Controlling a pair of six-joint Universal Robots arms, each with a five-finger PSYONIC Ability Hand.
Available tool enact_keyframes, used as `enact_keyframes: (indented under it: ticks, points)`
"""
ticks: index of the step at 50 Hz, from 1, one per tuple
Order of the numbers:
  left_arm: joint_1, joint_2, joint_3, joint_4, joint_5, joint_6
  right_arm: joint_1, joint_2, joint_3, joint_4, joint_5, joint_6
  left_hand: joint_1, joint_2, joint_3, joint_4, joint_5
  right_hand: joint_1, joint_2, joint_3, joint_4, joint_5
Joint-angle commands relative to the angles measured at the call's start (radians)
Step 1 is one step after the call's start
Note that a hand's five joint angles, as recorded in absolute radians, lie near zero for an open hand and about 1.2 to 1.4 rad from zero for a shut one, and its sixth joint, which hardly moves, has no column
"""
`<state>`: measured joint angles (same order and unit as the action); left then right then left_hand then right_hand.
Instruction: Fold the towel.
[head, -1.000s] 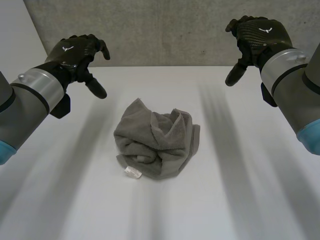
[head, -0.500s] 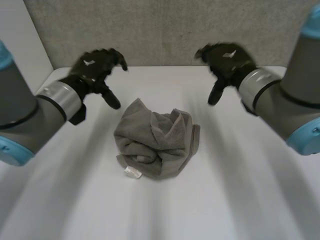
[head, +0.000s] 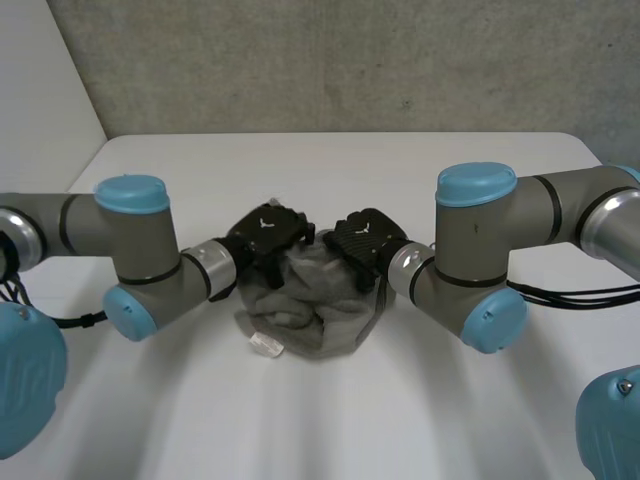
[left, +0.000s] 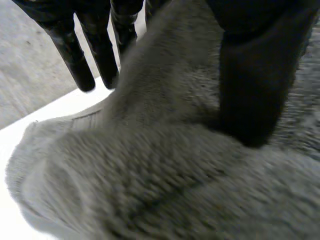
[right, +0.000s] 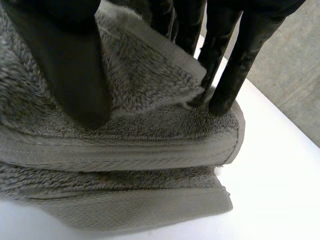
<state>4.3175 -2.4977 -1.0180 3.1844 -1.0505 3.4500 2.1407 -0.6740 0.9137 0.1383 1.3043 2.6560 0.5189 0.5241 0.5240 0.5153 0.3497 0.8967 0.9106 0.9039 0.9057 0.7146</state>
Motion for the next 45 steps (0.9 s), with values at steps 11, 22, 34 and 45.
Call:
enact_keyframes:
  ticks: [11, 22, 34, 45]
  points:
    - [-0.015, -0.004, 0.058, -0.018, -0.002, 0.057, -0.019, -0.13, 0.068, 0.049, -0.008, -0.082, 0.638, 0.633, 0.633, 0.642, 0.633, 0.5, 0.486, 0.492, 0.491, 0.507]
    - [-0.013, 0.091, 0.064, -0.029, -0.003, 0.055, -0.033, -0.148, -0.002, 0.296, -0.011, -0.231, 0.877, 0.872, 0.872, 0.881, 0.872, 0.5, 0.486, 0.492, 0.491, 0.507]
    - [-0.009, 0.111, 0.329, 0.077, -0.094, 0.055, -0.012, 0.002, -0.589, 0.028, 0.102, -0.107, 0.877, 0.872, 0.872, 0.881, 0.872, 0.5, 0.486, 0.492, 0.491, 0.507]
    - [0.005, 0.273, 0.374, 0.506, -0.404, 0.008, -0.03, -0.033, -0.855, -0.203, 0.3, 0.153, 0.877, 0.872, 0.872, 0.881, 0.872, 0.5, 0.486, 0.492, 0.491, 0.507]
